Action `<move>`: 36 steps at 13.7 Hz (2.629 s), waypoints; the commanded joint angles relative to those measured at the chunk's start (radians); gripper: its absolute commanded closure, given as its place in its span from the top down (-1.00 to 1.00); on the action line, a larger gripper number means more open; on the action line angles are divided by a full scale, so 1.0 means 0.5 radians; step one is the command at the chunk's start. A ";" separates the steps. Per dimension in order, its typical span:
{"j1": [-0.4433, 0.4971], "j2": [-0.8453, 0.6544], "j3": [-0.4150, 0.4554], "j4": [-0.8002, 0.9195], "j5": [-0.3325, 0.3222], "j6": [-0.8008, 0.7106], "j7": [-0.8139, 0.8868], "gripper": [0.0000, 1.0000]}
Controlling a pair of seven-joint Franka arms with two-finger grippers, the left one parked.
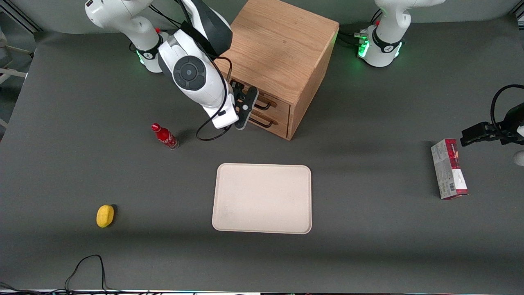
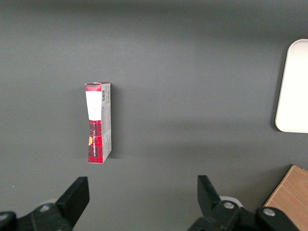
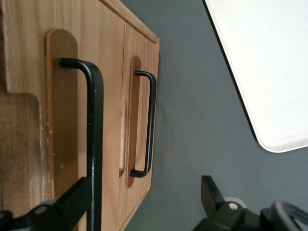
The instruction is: Open upper drawer
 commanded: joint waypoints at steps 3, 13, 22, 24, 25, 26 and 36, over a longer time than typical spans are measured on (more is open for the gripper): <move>0.025 0.086 -0.020 -0.008 0.034 0.104 0.032 1.00; 0.019 0.049 -0.020 0.130 0.062 -0.070 0.072 1.00; 0.052 0.110 -0.020 0.149 0.080 -0.040 0.094 1.00; 0.052 0.147 -0.020 0.148 0.016 -0.021 0.097 1.00; 0.052 0.153 -0.020 0.145 0.010 -0.015 0.097 1.00; 0.052 0.162 -0.020 0.145 0.001 0.000 0.097 1.00; -0.095 0.233 -0.023 0.210 -0.049 0.049 0.103 1.00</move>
